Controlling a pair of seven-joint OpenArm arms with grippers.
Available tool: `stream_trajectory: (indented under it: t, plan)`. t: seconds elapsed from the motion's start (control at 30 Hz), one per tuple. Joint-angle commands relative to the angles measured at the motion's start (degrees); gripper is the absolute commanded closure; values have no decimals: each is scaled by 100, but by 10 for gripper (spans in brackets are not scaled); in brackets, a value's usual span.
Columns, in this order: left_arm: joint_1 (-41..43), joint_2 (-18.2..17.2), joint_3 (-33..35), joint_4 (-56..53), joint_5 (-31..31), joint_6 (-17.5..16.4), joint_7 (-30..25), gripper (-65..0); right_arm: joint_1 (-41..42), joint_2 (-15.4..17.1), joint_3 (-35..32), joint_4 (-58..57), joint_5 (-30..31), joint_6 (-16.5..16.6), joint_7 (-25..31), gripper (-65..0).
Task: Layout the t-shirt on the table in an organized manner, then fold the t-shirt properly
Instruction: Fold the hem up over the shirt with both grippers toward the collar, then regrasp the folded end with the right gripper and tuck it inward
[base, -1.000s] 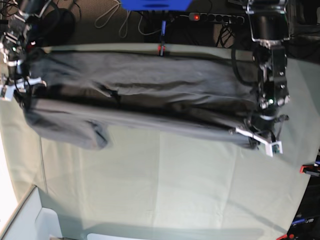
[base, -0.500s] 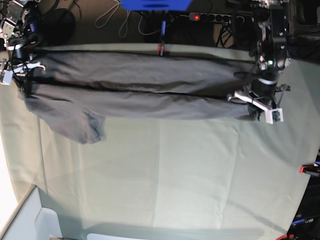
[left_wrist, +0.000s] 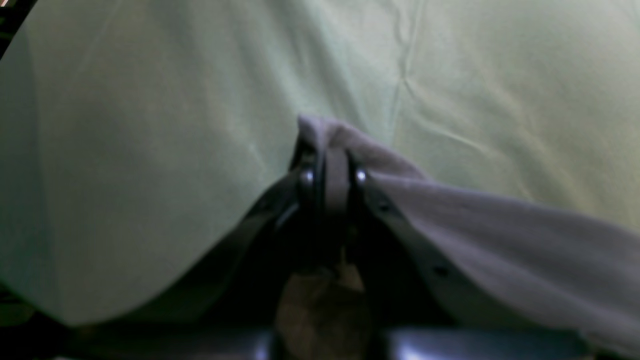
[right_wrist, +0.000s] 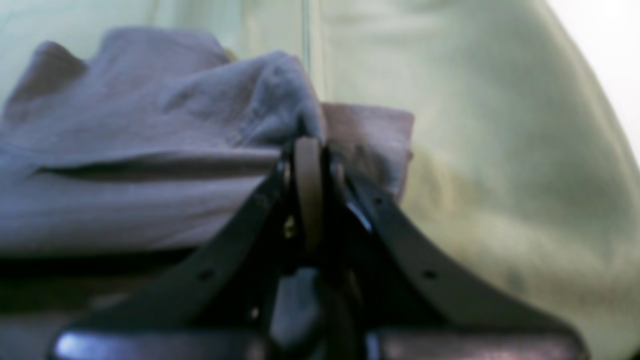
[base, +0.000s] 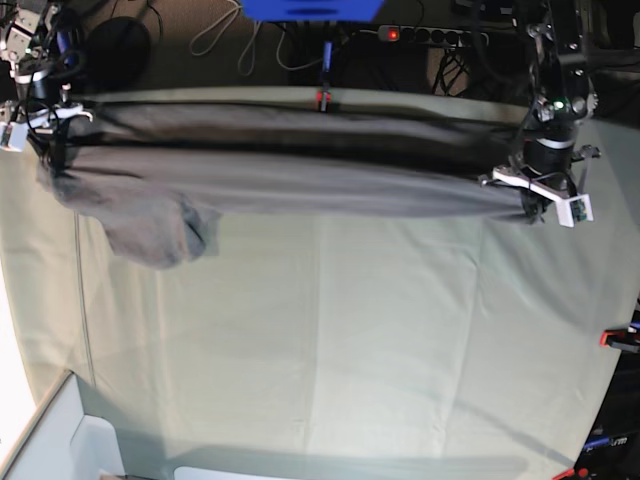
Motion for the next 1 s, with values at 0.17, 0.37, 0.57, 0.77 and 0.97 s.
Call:
stream_trajectory:
  t: [0.17,0.37,0.57,0.77,0.97]
  plan:
    - [-70,-47,-15,-410,21,38,-155,0,-226,98,10,50,95,91,564,0]
    - [-96,-47,-15,-797,21,38,-163,0,-331,1,-8,6,77,91,555,0]
    - [-96,-47,-6,-832,21,29,-137,-2,-340,-25,-149,15,-371,91,581,0]
    - [-79,-82,-6,-815,21,29,-128,-2,-568,-25,-140,261,-397,91,590,0]
    - [-70,-55,-6,-841,21,29,-128,-66,-735,18,-175,226,-441,91,537,-19]
